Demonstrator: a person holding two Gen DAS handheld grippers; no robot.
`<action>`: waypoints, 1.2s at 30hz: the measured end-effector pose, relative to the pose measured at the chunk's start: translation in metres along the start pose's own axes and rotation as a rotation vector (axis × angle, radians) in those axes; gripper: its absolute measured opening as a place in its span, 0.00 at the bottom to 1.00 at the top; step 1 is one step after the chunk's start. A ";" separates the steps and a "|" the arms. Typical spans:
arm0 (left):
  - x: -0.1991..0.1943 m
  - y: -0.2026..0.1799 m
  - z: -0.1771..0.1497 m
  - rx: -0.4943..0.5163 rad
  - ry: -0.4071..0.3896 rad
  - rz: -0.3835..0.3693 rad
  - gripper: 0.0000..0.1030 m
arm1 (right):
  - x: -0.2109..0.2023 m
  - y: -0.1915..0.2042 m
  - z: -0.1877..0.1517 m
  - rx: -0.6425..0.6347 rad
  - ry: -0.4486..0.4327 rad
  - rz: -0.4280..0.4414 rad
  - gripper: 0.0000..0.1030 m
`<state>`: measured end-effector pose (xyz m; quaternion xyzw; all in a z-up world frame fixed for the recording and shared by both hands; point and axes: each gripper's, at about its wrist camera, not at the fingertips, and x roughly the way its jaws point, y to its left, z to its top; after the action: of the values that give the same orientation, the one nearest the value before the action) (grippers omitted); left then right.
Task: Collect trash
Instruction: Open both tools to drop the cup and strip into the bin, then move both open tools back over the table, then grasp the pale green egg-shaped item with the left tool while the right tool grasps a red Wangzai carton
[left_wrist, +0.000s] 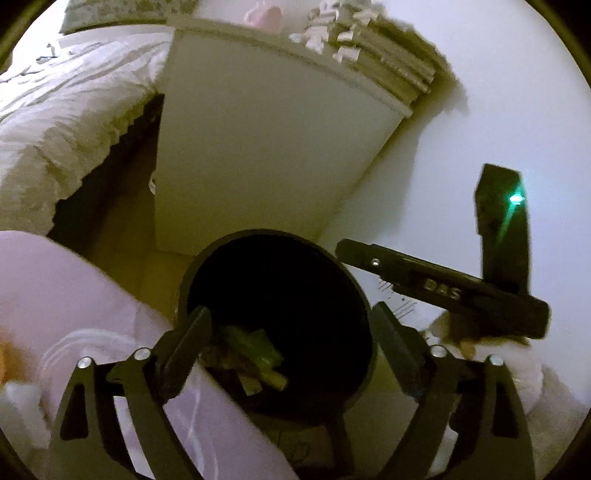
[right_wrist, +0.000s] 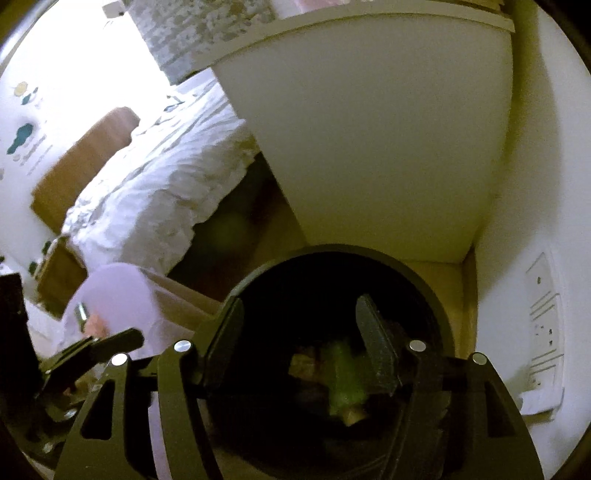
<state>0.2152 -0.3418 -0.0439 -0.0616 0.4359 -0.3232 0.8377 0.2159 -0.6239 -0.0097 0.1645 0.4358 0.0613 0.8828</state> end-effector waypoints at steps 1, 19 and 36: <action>-0.012 0.000 -0.003 0.000 -0.021 0.001 0.90 | -0.001 0.004 0.000 -0.010 0.000 0.008 0.62; -0.253 0.131 -0.118 -0.231 -0.316 0.348 0.91 | -0.005 0.257 -0.050 -0.450 0.140 0.345 0.65; -0.244 0.216 -0.201 -0.309 -0.183 0.353 0.47 | 0.039 0.458 -0.161 -1.252 0.237 0.463 0.64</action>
<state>0.0654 0.0088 -0.0816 -0.1408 0.4066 -0.0946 0.8977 0.1292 -0.1458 0.0273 -0.2963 0.3655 0.5073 0.7220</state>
